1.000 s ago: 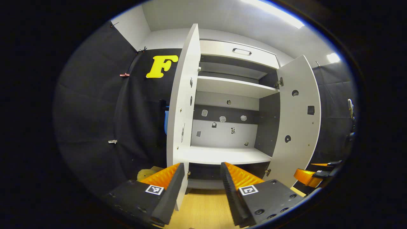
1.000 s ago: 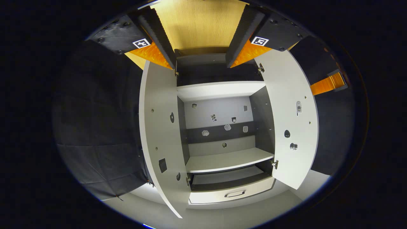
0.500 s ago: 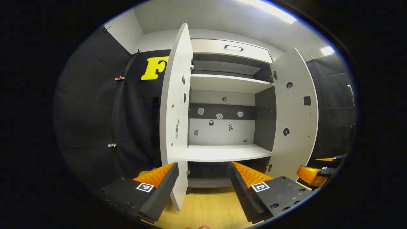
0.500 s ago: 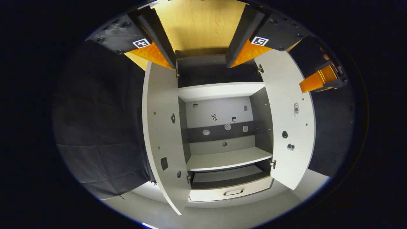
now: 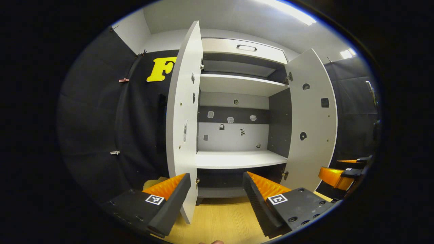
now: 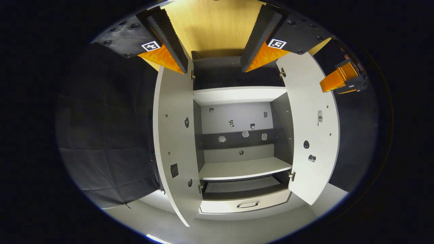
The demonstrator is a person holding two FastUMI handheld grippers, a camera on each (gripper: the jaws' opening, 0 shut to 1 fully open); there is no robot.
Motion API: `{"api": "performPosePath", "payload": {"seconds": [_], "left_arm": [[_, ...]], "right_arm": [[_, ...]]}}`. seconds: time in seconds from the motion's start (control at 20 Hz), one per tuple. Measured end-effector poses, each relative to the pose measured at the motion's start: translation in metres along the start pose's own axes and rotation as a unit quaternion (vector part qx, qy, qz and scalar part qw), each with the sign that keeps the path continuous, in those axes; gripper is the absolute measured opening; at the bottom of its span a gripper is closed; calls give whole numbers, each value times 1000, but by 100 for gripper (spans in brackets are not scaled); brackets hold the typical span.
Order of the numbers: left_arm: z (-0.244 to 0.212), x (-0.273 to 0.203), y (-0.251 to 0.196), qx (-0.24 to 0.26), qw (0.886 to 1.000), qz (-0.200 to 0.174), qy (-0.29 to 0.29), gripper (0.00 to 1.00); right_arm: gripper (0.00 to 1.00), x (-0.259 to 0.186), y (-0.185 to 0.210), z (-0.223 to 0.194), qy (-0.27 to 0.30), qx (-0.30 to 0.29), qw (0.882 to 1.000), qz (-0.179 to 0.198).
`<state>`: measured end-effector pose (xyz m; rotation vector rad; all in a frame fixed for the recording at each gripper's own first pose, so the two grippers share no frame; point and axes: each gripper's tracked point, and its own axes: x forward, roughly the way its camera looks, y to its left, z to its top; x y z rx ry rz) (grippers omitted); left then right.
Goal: Open the right door of the double-door shoe cabinet with the right hand, and open the left door with the left hand.
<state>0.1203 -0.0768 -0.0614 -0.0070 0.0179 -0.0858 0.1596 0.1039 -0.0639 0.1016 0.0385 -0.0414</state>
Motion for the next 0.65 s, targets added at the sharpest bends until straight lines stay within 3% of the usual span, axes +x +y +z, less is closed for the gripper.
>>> {"api": "performPosePath", "payload": {"seconds": [0.65], "left_arm": [[-24, 33, -13, 9, 1000, -18, 20, 95]], "right_arm": [[99, 23, -3, 7, -7, -17, 1000, -11]]}}
